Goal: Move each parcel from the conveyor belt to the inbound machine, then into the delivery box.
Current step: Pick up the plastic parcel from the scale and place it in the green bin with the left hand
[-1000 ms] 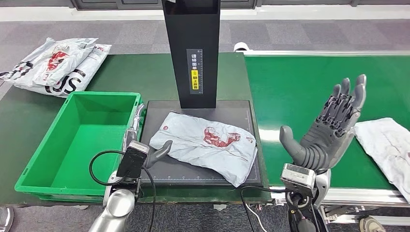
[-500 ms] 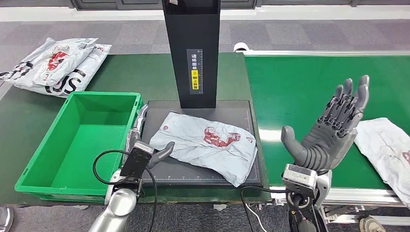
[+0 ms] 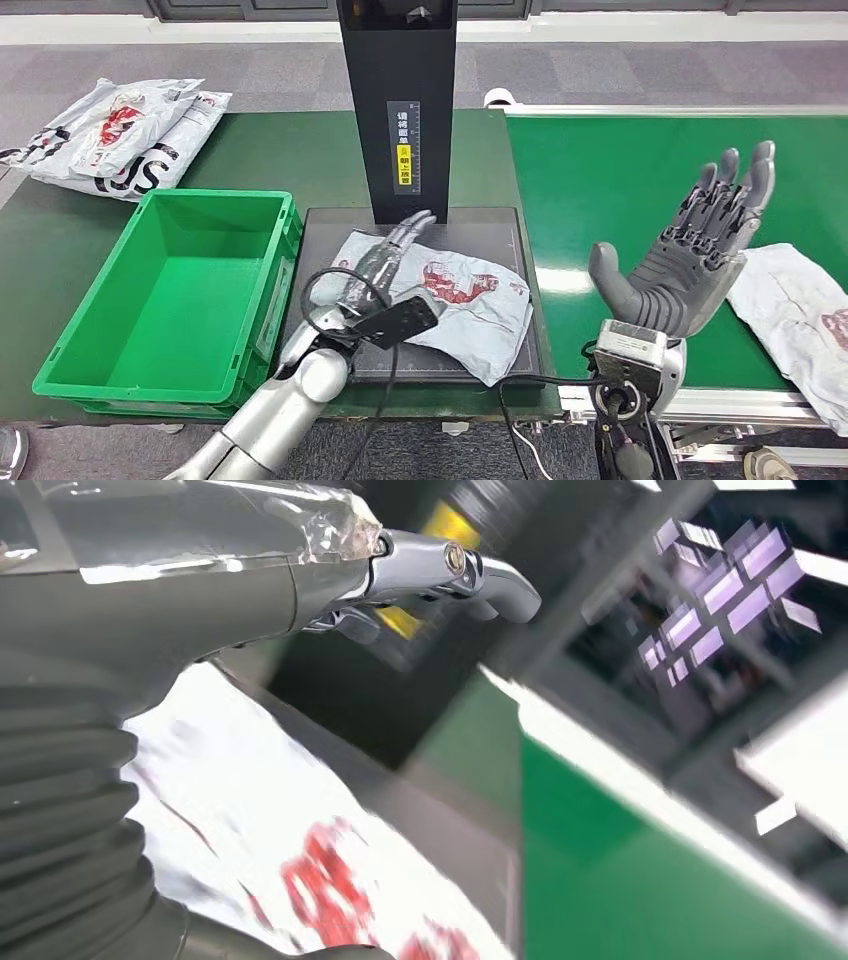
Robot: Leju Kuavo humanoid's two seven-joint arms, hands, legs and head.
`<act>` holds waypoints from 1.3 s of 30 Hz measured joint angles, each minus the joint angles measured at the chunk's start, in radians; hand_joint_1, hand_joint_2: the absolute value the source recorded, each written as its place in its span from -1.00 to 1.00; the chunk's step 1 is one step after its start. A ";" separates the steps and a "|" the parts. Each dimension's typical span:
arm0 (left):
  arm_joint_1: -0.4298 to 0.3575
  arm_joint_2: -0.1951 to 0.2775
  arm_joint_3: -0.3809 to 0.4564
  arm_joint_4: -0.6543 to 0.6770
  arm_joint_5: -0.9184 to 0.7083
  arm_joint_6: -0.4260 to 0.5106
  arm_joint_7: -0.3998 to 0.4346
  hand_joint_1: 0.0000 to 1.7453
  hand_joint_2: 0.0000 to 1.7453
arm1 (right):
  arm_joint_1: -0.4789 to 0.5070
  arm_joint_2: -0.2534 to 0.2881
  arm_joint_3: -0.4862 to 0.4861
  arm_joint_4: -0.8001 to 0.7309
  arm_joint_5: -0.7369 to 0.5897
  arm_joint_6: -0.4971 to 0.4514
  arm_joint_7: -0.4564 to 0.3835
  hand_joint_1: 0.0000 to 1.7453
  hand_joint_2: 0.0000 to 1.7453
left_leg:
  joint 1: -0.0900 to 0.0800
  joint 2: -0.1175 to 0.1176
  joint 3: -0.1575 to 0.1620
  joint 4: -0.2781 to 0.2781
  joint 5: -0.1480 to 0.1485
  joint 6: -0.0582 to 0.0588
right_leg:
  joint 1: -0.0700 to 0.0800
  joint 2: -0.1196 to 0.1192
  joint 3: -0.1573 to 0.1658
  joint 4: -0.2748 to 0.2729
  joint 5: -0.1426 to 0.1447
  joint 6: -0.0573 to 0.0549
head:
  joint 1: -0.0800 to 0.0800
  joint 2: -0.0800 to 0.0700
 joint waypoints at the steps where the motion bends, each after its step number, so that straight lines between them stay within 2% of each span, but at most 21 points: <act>1: -0.028 -0.017 -0.025 0.048 -0.019 -0.018 0.008 -1.00 1.00 | -0.001 0.005 0.000 0.000 0.007 0.000 0.002 -1.00 1.00 | 0.000 0.000 0.000 0.000 0.000 0.000 | 0.000 0.000 0.000 0.000 0.000 0.000 | 0.000 0.000; 5: -0.125 -0.095 -0.112 0.246 -0.060 -0.027 0.015 -1.00 1.00 | 0.004 0.027 0.000 -0.008 0.042 0.000 0.023 -1.00 1.00 | 0.000 0.000 -0.001 0.000 0.000 0.000 | 0.000 0.000 0.000 0.000 0.000 0.000 | 0.000 0.000; 9: -0.178 -0.130 -0.144 0.352 -0.055 -0.013 0.004 -1.00 1.00 | 0.009 0.033 0.000 -0.012 0.042 0.000 0.016 -1.00 1.00 | 0.000 0.002 -0.001 0.000 0.000 0.000 | 0.000 0.002 -0.001 0.000 0.000 0.000 | 0.000 0.000; 20: -0.236 -0.150 -0.200 0.473 -0.120 -0.021 0.038 -1.00 1.00 | 0.006 0.047 0.000 -0.012 0.033 0.000 0.004 -1.00 1.00 | 0.000 0.002 -0.001 0.000 0.000 0.000 | 0.000 0.002 -0.001 0.000 0.000 0.000 | 0.000 0.000; 31: -0.292 -0.155 -0.269 0.570 -0.258 -0.096 0.125 -1.00 1.00 | -0.012 0.054 0.000 -0.008 0.019 0.000 -0.009 -1.00 1.00 | 0.000 0.001 -0.001 0.000 0.000 0.000 | 0.000 0.002 0.000 0.000 0.000 0.000 | 0.000 0.000; 39: -0.304 -0.155 -0.296 0.602 -0.274 -0.101 0.135 -1.00 1.00 | -0.012 0.056 0.000 -0.007 0.018 0.000 -0.016 -1.00 1.00 | 0.000 0.001 -0.001 0.000 0.000 0.000 | 0.000 0.002 0.000 0.000 0.000 0.000 | 0.000 0.000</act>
